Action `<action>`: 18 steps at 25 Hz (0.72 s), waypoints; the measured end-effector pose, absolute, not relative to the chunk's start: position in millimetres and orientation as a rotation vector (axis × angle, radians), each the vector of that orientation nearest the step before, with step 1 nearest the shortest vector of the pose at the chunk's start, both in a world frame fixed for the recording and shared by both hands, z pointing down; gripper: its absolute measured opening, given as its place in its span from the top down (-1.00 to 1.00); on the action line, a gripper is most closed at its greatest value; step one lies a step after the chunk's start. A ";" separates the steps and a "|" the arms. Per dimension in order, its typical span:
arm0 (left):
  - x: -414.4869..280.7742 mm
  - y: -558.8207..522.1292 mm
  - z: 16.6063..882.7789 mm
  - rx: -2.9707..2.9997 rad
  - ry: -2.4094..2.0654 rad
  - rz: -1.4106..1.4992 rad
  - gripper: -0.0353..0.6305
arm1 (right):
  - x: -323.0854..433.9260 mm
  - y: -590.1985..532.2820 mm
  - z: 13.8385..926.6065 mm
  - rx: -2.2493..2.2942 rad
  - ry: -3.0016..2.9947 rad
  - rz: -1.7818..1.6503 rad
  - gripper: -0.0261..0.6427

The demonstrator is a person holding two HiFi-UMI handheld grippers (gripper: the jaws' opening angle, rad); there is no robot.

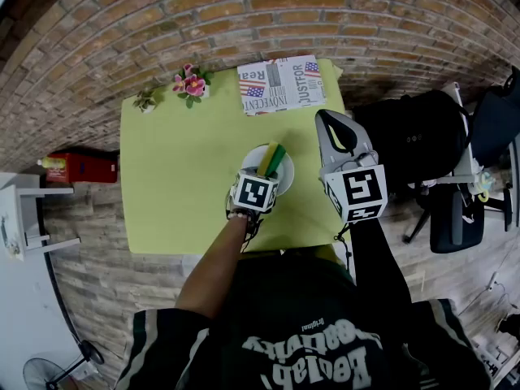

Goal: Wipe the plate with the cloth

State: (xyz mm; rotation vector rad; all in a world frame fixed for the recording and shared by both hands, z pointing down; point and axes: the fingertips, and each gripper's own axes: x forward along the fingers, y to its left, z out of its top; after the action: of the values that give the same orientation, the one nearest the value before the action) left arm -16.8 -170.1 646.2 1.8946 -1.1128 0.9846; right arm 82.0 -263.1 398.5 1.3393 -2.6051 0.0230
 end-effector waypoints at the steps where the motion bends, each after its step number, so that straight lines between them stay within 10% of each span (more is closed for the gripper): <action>1: -20.0 -169.6 645.9 1.888 -1.120 0.982 0.48 | 80.9 -262.7 398.4 1.336 -2.608 0.023 0.88; 18: -99.8 -156.6 644.4 1.710 -1.304 0.931 0.48 | 56.3 -258.5 391.9 1.273 -2.664 0.002 0.88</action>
State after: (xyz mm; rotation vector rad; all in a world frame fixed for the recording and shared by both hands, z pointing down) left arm -99.8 -156.6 644.4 1.7096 -1.3040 0.9315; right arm 56.3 -258.5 391.9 1.2732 -2.6639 0.0025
